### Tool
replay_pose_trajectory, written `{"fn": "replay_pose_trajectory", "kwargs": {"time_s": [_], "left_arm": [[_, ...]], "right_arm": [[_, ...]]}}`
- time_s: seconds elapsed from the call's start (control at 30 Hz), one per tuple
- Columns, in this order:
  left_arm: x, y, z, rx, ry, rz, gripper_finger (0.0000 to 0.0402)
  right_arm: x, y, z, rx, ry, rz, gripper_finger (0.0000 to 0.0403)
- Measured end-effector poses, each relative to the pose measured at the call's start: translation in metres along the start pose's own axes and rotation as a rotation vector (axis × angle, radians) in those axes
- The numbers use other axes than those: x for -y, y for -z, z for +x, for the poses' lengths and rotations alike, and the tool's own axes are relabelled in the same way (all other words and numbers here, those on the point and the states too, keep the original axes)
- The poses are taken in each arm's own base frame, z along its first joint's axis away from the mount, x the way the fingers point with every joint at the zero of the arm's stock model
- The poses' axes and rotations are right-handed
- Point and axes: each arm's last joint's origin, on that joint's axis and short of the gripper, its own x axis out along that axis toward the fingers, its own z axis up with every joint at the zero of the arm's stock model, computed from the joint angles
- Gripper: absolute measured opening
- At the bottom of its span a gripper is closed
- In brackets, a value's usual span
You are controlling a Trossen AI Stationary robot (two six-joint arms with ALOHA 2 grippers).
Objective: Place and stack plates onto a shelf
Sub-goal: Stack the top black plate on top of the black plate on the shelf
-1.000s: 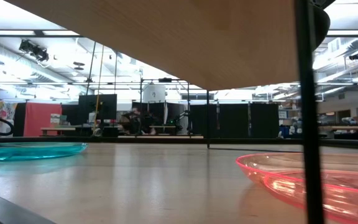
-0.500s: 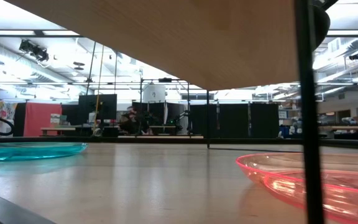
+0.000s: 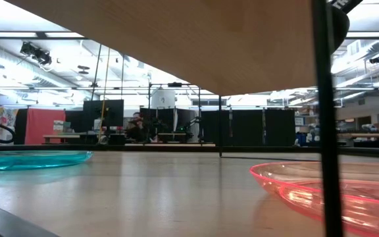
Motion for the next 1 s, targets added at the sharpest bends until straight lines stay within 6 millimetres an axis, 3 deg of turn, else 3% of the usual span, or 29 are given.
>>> {"fn": "replay_pose_trajectory", "kwargs": {"time_s": [0.37, 0.63, 0.8, 1.0], "left_arm": [[0.011, 0.017, -0.003, -0.184, 0.073, -0.249, 0.0158], [0.016, 0.031, -0.007, -0.329, 0.088, -0.382, 0.0158], [0.017, 0.034, -0.008, -0.361, 0.088, -0.399, 0.0158], [0.017, 0.034, -0.008, -0.361, 0.087, -0.408, 0.0158]], "right_arm": [[-0.032, -0.03, 0.003, -0.098, -0.145, -0.067, 0.002], [-0.067, -0.048, 0.003, -0.277, 0.031, -0.217, 0.002], [-0.09, -0.047, -0.006, -0.424, 0.123, -0.256, 0.002], [-0.108, -0.033, -0.017, -0.599, 0.188, -0.224, 0.002]]}}
